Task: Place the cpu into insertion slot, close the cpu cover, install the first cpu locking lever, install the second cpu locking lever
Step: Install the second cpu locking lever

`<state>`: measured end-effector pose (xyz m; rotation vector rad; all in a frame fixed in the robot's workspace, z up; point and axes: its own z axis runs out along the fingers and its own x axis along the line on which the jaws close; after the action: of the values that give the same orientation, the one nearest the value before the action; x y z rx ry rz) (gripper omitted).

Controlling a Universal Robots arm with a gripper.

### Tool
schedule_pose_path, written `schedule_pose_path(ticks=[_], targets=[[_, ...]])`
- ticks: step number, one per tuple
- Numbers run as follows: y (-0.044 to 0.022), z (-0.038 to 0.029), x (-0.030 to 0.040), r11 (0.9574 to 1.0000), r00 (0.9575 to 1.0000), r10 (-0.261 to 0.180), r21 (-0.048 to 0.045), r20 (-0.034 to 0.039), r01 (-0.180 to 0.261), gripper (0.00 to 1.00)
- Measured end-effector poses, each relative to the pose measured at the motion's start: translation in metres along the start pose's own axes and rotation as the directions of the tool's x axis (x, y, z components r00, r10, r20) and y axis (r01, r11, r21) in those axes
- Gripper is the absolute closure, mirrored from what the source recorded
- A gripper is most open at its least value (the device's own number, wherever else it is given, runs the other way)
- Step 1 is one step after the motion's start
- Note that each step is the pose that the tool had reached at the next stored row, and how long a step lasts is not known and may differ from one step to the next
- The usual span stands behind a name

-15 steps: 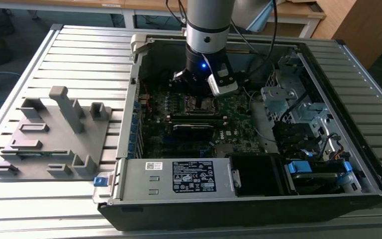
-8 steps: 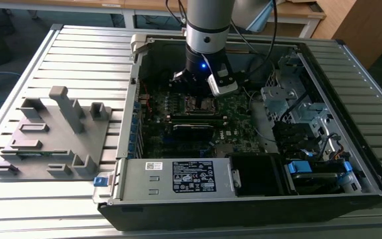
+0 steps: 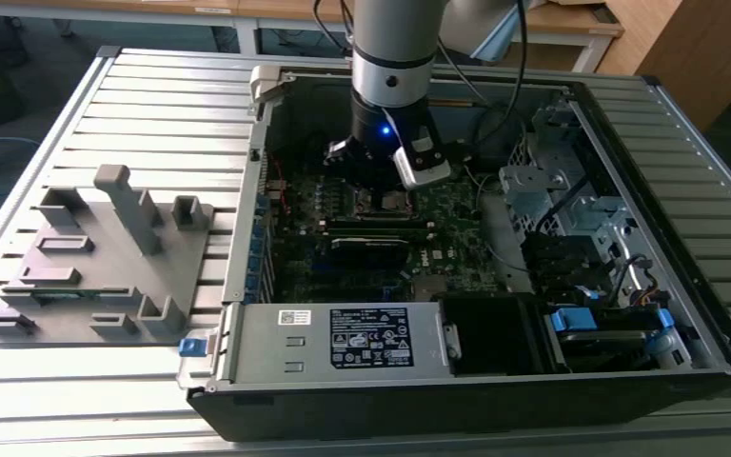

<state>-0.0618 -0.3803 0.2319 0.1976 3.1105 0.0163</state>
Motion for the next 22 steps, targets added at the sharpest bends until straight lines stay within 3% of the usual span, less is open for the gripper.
schedule_pose_path(ticks=[9, 22], targets=[[-0.0010, 0.0050, 0.0034, 1.0000, 1.0000, 0.000, 0.0002, -0.0001, 0.000, 0.89], [-0.0012, 0.0056, 0.0046, 1.0000, 1.0000, 0.000, -0.0002, 0.0001, 0.000, 0.89]])
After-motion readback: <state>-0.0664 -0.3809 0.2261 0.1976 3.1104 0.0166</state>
